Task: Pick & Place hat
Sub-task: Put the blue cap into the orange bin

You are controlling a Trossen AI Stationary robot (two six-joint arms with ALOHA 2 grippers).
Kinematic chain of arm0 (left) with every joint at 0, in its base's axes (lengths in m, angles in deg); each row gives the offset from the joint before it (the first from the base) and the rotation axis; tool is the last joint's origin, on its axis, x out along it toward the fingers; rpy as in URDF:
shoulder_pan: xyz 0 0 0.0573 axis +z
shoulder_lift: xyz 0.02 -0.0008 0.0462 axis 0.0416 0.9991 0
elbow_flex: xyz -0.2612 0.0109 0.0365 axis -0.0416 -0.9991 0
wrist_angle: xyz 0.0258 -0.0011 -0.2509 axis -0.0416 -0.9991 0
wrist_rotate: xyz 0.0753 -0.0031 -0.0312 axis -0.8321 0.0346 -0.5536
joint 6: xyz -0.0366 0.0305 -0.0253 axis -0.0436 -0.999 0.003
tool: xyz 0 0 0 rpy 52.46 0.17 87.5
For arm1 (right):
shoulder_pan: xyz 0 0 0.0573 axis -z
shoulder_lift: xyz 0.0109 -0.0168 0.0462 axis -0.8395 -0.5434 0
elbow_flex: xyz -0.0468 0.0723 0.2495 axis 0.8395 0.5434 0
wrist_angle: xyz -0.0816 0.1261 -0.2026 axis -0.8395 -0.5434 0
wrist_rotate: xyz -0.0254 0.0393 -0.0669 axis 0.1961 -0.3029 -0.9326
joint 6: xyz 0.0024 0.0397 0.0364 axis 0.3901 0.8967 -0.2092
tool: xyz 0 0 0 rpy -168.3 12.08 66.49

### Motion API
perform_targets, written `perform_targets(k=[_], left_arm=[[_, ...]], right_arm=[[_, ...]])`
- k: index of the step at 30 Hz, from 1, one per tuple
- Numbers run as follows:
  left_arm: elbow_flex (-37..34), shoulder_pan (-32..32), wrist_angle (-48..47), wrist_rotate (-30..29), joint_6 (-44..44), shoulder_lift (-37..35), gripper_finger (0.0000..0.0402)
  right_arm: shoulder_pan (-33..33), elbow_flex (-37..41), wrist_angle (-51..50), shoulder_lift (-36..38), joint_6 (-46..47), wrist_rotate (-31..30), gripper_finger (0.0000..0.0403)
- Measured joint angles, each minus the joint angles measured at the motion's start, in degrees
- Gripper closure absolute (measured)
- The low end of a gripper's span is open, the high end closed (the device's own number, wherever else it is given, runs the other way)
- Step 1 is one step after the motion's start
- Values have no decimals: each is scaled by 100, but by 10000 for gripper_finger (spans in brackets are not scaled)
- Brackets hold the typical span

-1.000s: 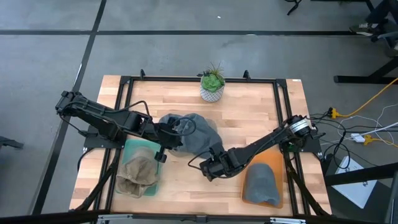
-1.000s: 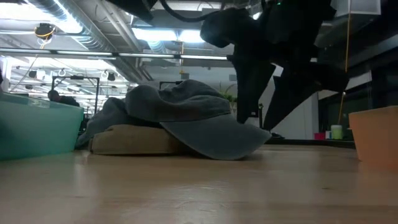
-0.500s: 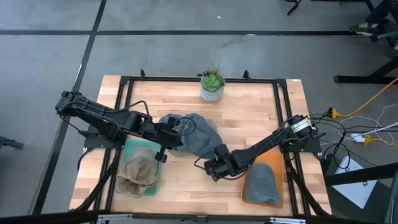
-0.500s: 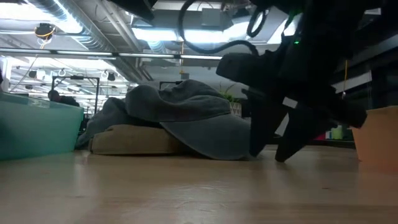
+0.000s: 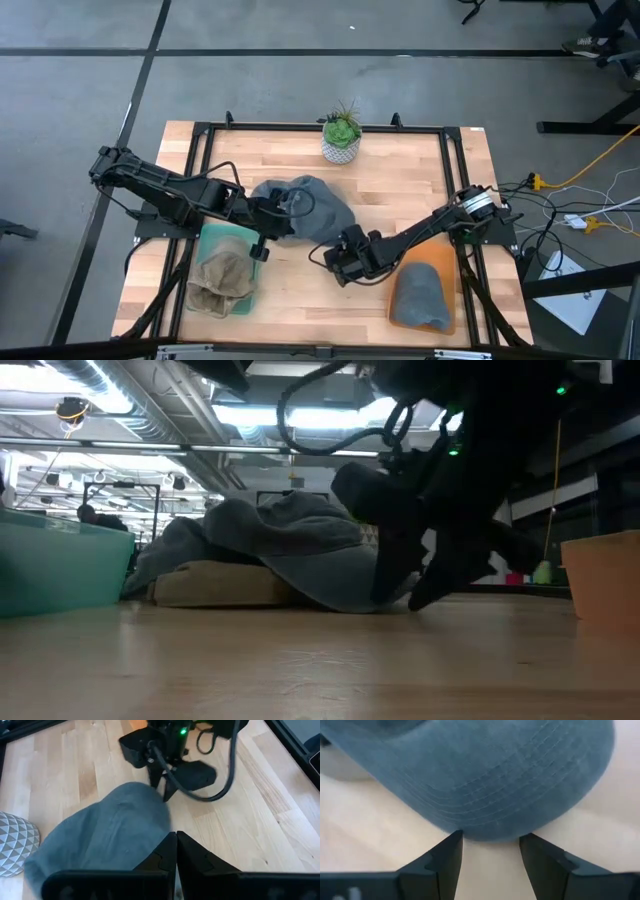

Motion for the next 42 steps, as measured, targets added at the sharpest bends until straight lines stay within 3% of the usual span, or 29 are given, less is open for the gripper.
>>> perform_targets(k=[14, 20, 26, 33, 42], left_arm=[[-1, 2, 0, 1, 211, 0, 395], [0, 2, 0, 0, 300, 0, 399], [0, 0, 74, 0, 321, 0, 396], [0, 2, 309, 2, 349, 0, 399], [0, 2, 304, 0, 316, -14, 394]], right_arm=[[-11, -3, 505, 2, -244, -1284, 205], [-13, -5, 1213, 11, -642, -1864, 211], [-15, -10, 2100, 15, -1336, -2398, 264], [-19, -12, 2328, 20, -1644, -2810, 382], [-216, -12, 2350, 266, -2754, -3246, 396]])
